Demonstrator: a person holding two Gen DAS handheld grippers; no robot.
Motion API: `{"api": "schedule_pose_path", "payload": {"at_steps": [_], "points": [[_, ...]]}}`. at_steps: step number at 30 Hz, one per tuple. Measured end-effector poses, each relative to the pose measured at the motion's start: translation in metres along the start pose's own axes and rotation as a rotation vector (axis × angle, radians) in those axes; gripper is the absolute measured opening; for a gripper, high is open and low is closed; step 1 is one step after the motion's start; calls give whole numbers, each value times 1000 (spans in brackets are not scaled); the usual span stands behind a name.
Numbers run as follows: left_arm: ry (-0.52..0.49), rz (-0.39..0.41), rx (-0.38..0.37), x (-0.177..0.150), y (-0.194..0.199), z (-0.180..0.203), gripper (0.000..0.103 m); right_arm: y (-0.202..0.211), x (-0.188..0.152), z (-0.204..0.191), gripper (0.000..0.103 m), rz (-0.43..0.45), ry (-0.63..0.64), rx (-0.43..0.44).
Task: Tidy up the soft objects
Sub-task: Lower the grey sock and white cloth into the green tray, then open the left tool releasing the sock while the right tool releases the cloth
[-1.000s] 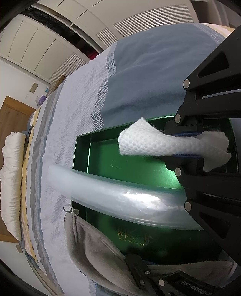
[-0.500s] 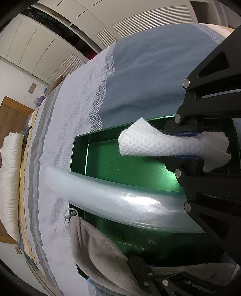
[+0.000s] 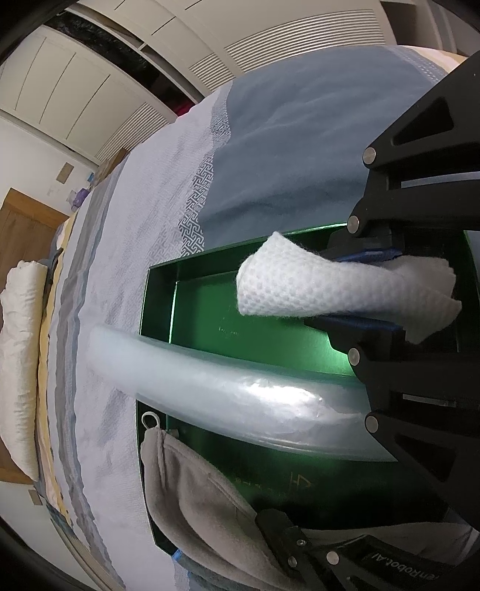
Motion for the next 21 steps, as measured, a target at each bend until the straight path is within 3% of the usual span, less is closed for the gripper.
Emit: {"api": "schedule_pose_path", "payload": {"at_steps": [11, 16, 21], "points": [[4, -3, -2, 1, 0, -1, 21, 4, 3, -1, 23, 6, 5, -13], [-2, -1, 2, 1, 1, 0, 30, 5, 4, -2, 30, 8, 2, -11], [4, -9, -6, 0, 0, -1, 32, 6, 4, -3, 31, 7, 4, -13]]}}
Point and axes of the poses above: each gripper's, at about its wrist camera, not at the fingertips, and y roughly against the way its jaws point, z to its right, x to its top, the point moved 7 cm from there along -y, roughly the way its jaws point, and after that the axes turned 10 degrees about -x, right-handed, at the moved point
